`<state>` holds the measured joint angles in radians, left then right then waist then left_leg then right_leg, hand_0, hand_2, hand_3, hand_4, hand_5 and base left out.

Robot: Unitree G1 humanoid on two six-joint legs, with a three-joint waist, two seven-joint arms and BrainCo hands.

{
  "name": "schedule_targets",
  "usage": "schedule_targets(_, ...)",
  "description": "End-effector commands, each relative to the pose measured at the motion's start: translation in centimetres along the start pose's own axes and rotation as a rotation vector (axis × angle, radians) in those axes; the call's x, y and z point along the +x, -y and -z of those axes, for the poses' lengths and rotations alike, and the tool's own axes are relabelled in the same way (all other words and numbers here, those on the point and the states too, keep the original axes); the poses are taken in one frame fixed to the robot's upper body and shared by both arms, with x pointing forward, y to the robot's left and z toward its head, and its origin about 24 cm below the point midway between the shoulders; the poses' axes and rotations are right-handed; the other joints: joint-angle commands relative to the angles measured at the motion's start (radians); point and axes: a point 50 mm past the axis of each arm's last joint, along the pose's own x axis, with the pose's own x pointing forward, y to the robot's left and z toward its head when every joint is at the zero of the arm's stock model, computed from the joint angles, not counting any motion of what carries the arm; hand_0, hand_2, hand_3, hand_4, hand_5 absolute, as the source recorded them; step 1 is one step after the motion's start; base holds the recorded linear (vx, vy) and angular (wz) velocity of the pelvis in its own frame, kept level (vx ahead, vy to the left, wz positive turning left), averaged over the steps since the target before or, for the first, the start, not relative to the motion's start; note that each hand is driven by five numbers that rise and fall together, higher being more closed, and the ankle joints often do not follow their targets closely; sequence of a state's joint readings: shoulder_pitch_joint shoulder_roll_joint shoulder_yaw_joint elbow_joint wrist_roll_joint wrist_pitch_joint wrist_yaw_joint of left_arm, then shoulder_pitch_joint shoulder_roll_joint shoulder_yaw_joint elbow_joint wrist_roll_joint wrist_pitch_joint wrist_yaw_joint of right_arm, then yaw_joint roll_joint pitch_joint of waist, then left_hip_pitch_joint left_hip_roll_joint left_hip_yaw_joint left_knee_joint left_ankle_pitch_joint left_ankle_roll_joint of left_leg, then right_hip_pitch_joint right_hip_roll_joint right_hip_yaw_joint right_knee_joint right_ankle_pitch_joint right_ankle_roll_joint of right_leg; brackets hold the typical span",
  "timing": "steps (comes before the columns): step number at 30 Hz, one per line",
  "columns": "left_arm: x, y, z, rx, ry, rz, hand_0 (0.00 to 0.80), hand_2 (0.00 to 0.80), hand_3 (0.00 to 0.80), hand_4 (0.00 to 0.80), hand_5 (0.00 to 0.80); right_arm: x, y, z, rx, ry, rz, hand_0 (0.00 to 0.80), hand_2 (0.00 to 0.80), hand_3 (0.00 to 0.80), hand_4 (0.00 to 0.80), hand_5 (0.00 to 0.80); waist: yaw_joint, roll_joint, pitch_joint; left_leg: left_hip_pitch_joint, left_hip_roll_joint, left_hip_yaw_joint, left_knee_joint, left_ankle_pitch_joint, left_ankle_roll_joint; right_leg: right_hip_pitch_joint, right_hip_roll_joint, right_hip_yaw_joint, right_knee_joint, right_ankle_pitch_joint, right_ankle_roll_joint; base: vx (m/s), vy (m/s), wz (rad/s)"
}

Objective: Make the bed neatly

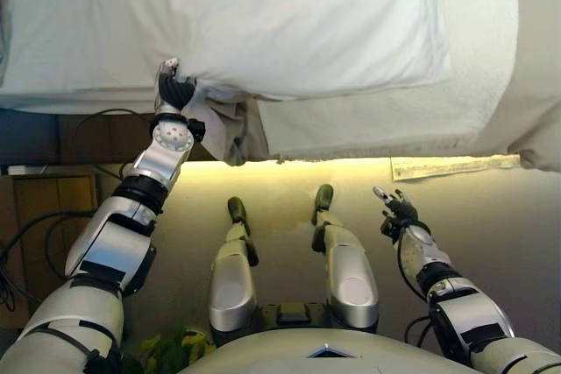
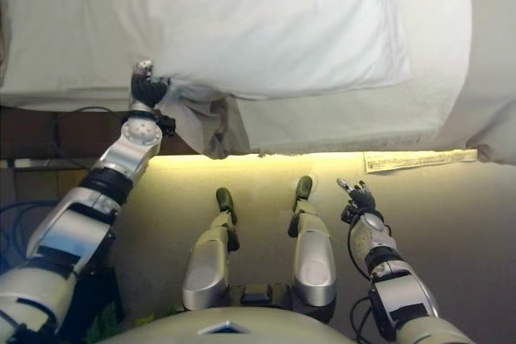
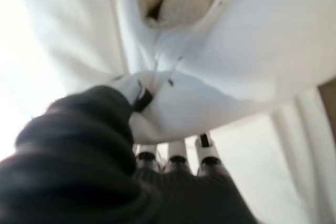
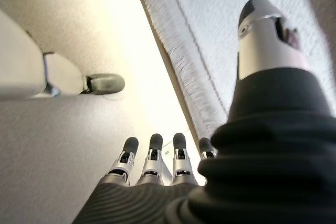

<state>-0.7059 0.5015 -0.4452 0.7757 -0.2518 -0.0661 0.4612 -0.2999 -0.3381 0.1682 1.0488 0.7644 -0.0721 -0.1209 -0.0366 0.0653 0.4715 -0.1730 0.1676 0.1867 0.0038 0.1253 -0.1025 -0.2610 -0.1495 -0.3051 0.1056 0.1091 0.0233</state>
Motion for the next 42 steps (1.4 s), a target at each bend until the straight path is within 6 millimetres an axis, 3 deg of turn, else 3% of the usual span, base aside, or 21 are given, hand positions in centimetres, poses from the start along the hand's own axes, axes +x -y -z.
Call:
schedule_targets(1,0.6,-4.2,-0.3,-0.033,0.072,-0.129,0.8,0.8,0.8,0.8,0.8,-0.6,2.4,1.3,-0.04,-0.019,0.058,0.0,0.0,0.0,0.0,0.0,0.039,-0.034,-0.099,-0.038,0.008,-0.006,0.079,-0.018,0.002,0.051,-0.093,0.002,0.079,-0.082,0.092,0.064,0.037,0.15)
schedule_targets(14,-4.5,-5.1,7.5,-0.072,-0.122,-0.138,0.8,0.8,0.8,0.8,0.8,-1.8,4.8,4.4,-0.101,-0.118,0.113,0.0,0.0,0.0,0.0,0.0,0.109,-0.024,-0.205,0.068,-0.011,-0.066,0.042,-0.028,0.004,0.216,-0.097,-0.036,0.016,-0.1,0.094,0.112,0.047,0.12)
schedule_targets(26,-8.6,-9.5,13.1,0.015,-0.305,-0.143,0.8,0.8,0.8,0.8,0.8,-3.0,7.6,6.3,-0.159,-0.21,0.172,0.0,0.0,0.0,0.0,0.0,0.147,-0.003,-0.296,0.135,-0.039,-0.09,0.007,-0.029,0.006,0.309,-0.106,-0.058,-0.046,-0.083,0.104,0.08,0.105,0.05)
schedule_targets(31,-9.7,-10.9,14.2,-0.01,-0.352,-0.172,0.8,0.8,0.8,0.8,0.8,-3.0,8.9,5.4,-0.189,-0.215,0.202,0.0,0.0,0.0,0.0,0.0,0.16,0.008,-0.293,0.137,-0.051,-0.102,0.012,-0.036,0.009,0.315,-0.118,-0.063,-0.044,-0.085,0.108,0.003,0.165,0.04)
schedule_targets(36,-9.1,-12.4,13.8,-0.065,-0.338,-0.231,0.8,0.8,0.8,0.8,0.8,-2.6,9.6,3.8,-0.199,-0.184,0.21,0.0,0.0,0.0,0.0,0.0,0.176,0.007,-0.257,0.107,-0.055,-0.119,0.026,-0.041,0.012,0.289,-0.13,-0.065,-0.028,-0.085,0.117,-0.099,0.136,0.03)
schedule_targets(42,-7.8,-14.0,12.6,-0.085,-0.293,-0.284,0.8,0.8,0.8,0.8,0.8,-1.9,9.1,2.1,-0.2,-0.125,0.186,0.0,0.0,0.0,0.0,0.0,0.2,-0.006,-0.219,0.062,-0.056,-0.135,0.04,-0.045,0.018,0.257,-0.137,-0.066,-0.026,-0.074,0.131,-0.108,0.065,0.06)
